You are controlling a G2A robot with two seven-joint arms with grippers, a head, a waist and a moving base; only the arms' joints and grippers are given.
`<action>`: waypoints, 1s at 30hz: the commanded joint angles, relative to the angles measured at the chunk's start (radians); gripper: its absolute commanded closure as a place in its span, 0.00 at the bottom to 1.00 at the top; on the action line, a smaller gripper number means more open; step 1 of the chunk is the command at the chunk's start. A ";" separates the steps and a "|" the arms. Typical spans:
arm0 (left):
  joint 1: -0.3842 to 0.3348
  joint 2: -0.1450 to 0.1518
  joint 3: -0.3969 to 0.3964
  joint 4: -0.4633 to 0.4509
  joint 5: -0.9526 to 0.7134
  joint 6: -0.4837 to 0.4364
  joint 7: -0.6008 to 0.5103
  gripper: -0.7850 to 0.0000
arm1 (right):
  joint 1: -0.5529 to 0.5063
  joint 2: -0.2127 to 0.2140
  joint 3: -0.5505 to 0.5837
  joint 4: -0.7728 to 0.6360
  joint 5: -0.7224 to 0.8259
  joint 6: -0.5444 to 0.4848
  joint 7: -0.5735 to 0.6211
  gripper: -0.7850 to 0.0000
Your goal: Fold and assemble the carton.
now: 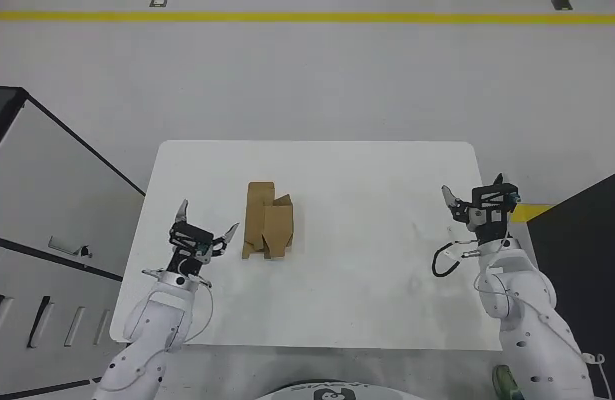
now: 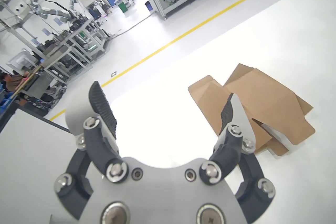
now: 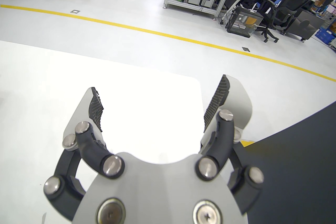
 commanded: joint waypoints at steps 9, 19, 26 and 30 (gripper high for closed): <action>0.003 -0.001 0.070 0.027 0.261 0.076 -0.006 0.00 | 0.000 0.000 0.000 0.000 0.000 0.000 0.000 0.00; -0.003 -0.008 0.106 0.027 0.310 0.132 -0.045 0.00 | 0.000 0.000 0.000 0.000 0.000 0.000 0.000 0.00; -0.016 -0.017 0.180 0.024 0.449 0.105 -0.233 0.00 | 0.000 0.000 0.000 0.000 0.000 0.000 0.000 0.00; -0.025 -0.022 0.203 0.007 0.511 0.139 -0.293 0.00 | 0.000 0.000 0.000 0.000 0.000 0.000 0.000 0.00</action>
